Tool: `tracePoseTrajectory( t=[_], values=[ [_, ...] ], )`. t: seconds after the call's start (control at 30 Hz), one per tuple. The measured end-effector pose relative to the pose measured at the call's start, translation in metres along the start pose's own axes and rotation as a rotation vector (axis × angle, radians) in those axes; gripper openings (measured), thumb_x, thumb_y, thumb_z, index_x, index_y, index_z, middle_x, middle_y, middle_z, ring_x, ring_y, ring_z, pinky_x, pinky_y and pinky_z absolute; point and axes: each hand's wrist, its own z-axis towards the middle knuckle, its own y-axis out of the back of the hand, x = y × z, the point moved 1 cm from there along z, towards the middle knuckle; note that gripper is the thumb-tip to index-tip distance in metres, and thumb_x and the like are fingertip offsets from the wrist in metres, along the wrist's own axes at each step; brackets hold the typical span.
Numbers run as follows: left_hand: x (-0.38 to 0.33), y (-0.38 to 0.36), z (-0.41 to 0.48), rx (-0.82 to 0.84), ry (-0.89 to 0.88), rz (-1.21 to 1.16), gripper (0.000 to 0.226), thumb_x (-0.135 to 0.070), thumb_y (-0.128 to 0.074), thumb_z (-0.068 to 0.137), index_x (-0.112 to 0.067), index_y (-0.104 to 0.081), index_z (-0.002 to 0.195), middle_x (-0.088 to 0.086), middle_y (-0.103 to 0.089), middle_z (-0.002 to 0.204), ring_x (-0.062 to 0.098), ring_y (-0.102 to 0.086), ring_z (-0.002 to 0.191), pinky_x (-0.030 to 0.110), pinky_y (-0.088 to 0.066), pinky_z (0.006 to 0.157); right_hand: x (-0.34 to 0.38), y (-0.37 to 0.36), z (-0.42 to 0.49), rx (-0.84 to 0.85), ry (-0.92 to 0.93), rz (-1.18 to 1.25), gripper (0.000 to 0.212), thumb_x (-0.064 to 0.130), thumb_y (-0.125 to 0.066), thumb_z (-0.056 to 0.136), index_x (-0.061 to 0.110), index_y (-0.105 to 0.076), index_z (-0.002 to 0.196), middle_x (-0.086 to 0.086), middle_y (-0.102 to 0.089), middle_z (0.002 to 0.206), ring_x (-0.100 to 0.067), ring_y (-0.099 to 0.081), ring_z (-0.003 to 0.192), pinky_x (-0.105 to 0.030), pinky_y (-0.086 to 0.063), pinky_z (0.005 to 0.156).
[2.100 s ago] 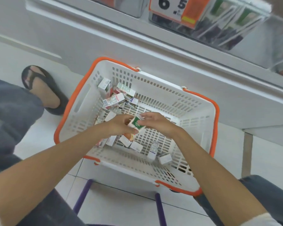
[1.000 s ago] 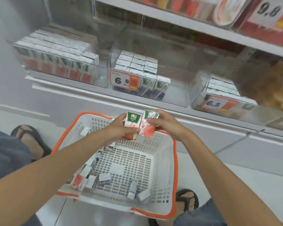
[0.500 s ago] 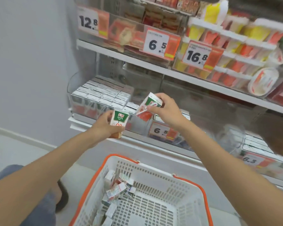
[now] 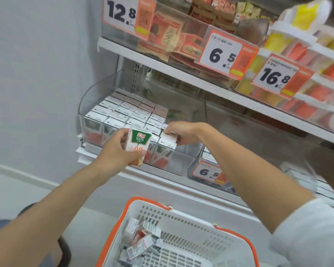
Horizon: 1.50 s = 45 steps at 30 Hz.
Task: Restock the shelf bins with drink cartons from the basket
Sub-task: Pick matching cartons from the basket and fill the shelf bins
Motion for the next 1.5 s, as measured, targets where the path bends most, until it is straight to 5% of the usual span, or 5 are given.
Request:
tracePoseTrajectory(
  t=[0.17,0.3,0.83,1.13,1.5],
  values=[
    [-0.007,-0.005,-0.01,0.021,0.016,0.028,0.055,0.002,-0.08,0.072,-0.022,-0.053,0.114,0.004,-0.064,0.102,0.017,-0.068,0.087,0.023,-0.056,0.054,0.001,-0.002,-0.021,-0.225,0.182,-0.322,0.07,0.034,-0.054,0.095,0.016,-0.019,0.154,-0.005,-0.017,0.161,-0.023,-0.023,0.147,-0.032,-0.025,0.115],
    [-0.02,-0.027,-0.032,0.049,-0.007,0.007,0.06,0.004,-0.081,0.07,-0.031,-0.052,0.109,0.001,-0.066,0.105,0.017,-0.068,0.088,0.03,-0.059,0.06,-0.018,-0.022,-0.084,-0.248,0.544,0.045,0.052,0.028,-0.066,0.089,0.023,-0.049,0.138,-0.003,-0.055,0.133,-0.014,-0.054,0.122,-0.033,-0.047,0.101],
    [-0.057,-0.361,-0.094,0.47,-0.161,0.198,0.079,-0.001,-0.084,0.063,-0.032,-0.045,0.124,0.002,-0.061,0.113,0.017,-0.065,0.096,0.021,-0.056,0.066,-0.263,0.102,-0.296,-0.527,0.433,0.034,0.04,0.0,-0.074,0.081,0.007,-0.061,0.118,-0.01,-0.068,0.112,-0.013,-0.065,0.091,-0.028,-0.054,0.085],
    [-0.048,-0.484,-0.05,0.397,-0.423,0.758,0.138,-0.038,-0.09,0.06,-0.017,0.011,0.153,0.007,-0.001,0.162,0.028,-0.005,0.147,0.04,-0.015,0.118,-0.418,0.227,-0.347,-0.991,0.354,0.049,0.041,-0.004,-0.069,0.083,0.01,-0.051,0.118,-0.013,-0.058,0.112,-0.031,-0.06,0.101,-0.044,-0.051,0.086],
    [-0.02,-0.483,-0.024,0.425,-0.53,0.815,0.129,-0.042,-0.084,0.068,-0.021,0.011,0.153,-0.005,-0.005,0.163,0.021,-0.014,0.147,0.036,-0.025,0.113,-0.476,0.273,-0.277,-0.506,-0.073,0.127,0.038,0.017,-0.061,0.086,0.033,-0.066,0.119,0.013,-0.057,0.127,-0.011,-0.049,0.116,-0.021,-0.042,0.083]
  ],
)
